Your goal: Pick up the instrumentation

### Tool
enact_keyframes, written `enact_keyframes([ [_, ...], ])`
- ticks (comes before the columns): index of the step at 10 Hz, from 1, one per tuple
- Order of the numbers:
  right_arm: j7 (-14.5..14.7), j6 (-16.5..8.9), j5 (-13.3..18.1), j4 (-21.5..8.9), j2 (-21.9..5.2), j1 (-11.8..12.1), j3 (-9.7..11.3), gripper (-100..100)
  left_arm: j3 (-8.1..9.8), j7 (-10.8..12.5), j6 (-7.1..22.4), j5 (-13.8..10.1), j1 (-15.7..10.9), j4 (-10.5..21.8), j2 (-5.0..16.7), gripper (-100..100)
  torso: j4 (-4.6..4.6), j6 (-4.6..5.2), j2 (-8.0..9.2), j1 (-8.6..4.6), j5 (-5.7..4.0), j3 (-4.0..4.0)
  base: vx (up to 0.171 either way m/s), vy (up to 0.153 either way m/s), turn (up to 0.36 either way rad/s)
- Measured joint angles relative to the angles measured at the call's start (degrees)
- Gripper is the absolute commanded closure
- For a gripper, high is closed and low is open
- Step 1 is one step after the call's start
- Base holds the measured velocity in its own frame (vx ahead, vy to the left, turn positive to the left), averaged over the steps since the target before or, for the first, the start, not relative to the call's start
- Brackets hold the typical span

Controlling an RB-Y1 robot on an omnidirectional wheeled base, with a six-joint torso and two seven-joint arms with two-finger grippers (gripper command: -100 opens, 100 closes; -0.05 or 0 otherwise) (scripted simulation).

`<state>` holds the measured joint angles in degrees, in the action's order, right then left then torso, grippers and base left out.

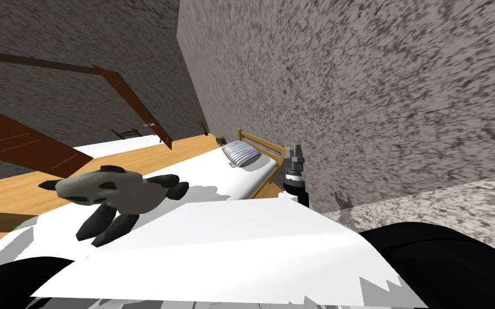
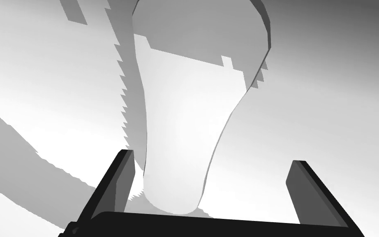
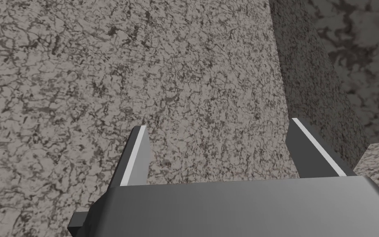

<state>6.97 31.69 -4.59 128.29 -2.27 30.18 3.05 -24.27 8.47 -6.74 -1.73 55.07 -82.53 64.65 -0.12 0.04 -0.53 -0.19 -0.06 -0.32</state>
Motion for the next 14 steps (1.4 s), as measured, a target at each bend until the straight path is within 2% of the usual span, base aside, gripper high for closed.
enact_keyframes([
  [2, 0.0, 0.0, 0.0, 0.0, 0.0, 0.0, 0.0, 0, -1.41, -0.5, 2.3, 1.5, 1.5, -0.9, 0.8, -100, 0.03, -0.02, 0.14, -0.04, 0.00, 0.08, 0.102, -0.039, -0.113],
  [3, 0.0, 0.0, 0.0, 0.0, 0.0, 0.0, 0.0, 0, -2.75, -0.6, 2.5, 2.1, 1.2, 0.1, 1.0, -100, 0.04, -0.01, 0.16, 0.00, 0.00, 0.10, 0.100, -0.014, -0.101],
  [5, 0.0, 0.0, 0.0, 0.0, 0.0, 0.0, 0.0, 0, -4.66, -0.7, 3.9, 3.2, 1.4, 0.1, 1.4, -100, 0.05, -0.03, 0.24, 0.15, 0.03, 0.14, 0.060, 0.013, -0.054],
  [6, 0.0, 0.0, 0.0, 0.0, 0.0, 0.0, 0.0, 0, -4.78, -0.7, 4.0, 3.2, 1.4, 0.2, 1.4, 0, 0.08, -0.04, 0.39, 0.15, 0.04, 0.22, 0.007, 0.002, 0.002],
  [7, 0.0, 0.0, 0.0, 0.0, 0.0, 0.0, 0.0, 0, -4.76, -0.7, 4.0, 3.2, 1.3, 0.2, 1.4, -100, 0.11, -0.04, 0.51, 0.12, 0.03, 0.29, 0.009, 0.016, -0.043],
  [11, 0.0, 0.0, 0.0, 0.0, 0.0, 0.0, 0.0, 0, -5.81, -1.8, 4.1, 4.0, -0.8, 3.7, -2.8, -100, 0.14, -0.04, 0.60, 0.25, 0.07, 0.35, 0.002, 0.030, -0.038],
  [12, 0.0, 0.0, 0.0, 0.0, 0.0, 0.0, 0.0, 0, -5.85, -1.9, 4.1, 4.1, -0.9, 3.8, -2.9, 100, 0.14, -0.05, 0.60, 0.19, 0.05, 0.35, 0.000, 0.000, 0.000],
  [14, 0.0, 0.0, 0.0, 0.0, 0.0, 0.0, 0.0, 0, -5.85, -1.8, 4.1, 4.0, -0.9, 3.7, -2.9, 100, 0.14, -0.05, 0.62, 0.18, 0.06, 0.36, 0.000, 0.000, 0.000],
])
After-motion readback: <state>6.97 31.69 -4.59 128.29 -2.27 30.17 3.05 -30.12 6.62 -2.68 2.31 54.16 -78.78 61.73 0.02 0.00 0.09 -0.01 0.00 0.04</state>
